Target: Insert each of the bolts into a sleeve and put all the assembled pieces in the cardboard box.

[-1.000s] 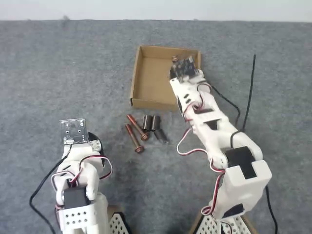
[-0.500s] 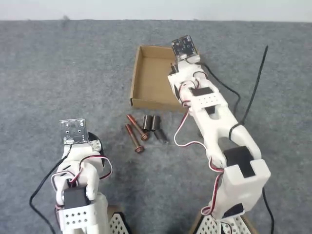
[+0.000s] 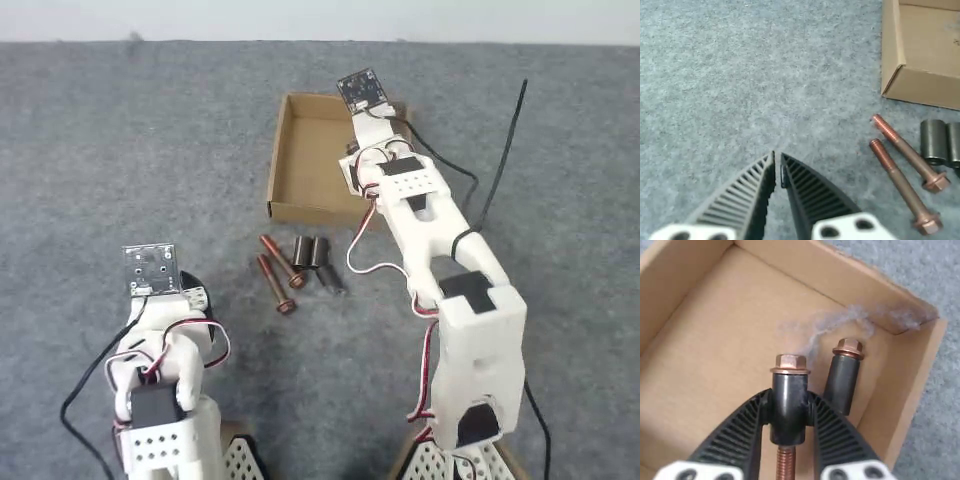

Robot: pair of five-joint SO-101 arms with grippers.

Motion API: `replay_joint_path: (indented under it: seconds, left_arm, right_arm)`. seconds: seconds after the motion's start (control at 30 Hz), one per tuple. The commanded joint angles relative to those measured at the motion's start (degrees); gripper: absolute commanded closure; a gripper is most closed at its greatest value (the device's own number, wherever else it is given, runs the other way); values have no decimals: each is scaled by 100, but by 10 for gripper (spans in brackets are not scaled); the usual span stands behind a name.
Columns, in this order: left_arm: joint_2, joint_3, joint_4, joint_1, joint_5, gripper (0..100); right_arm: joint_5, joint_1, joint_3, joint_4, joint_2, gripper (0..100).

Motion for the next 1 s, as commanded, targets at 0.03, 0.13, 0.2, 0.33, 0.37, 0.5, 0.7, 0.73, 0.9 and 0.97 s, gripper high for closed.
replay_joint_path:
  seconds: [0.03,0.13,0.2,0.33,0.37,0.5,0.7,0.73,0.9,0.97]
  left_arm:
    - [-97,-57,0,-18,-79,988]
    - [-97,-57,0,-18,-88,988]
    - [-97,-57,0,-18,-105,988]
    - [-97,-57,18,-35,-615,988]
    - [-97,-57,18,-35,-695,988]
    - [-97,-57,18,-35,-738,988]
    - [-97,-57,18,-35,-738,988]
    - [-97,-57,18,-35,-738,988]
    - [-97,-57,0,-35,-738,988]
    - [-97,-57,-9,-35,-738,988]
  right_arm:
    - [-70,-13,-651,22,-22,988]
    - [-70,-13,-721,4,75,987]
    - [-70,-13,-756,13,84,987]
    - [-62,-13,-782,31,84,929]
    - [-62,-13,-782,31,84,913]
    - [-62,-4,-782,31,66,898]
    - [-62,13,-774,84,4,898]
    - [-62,40,-774,215,-75,898]
    - [-176,48,-774,1095,-664,898]
    - [-422,57,-774,1481,-927,899]
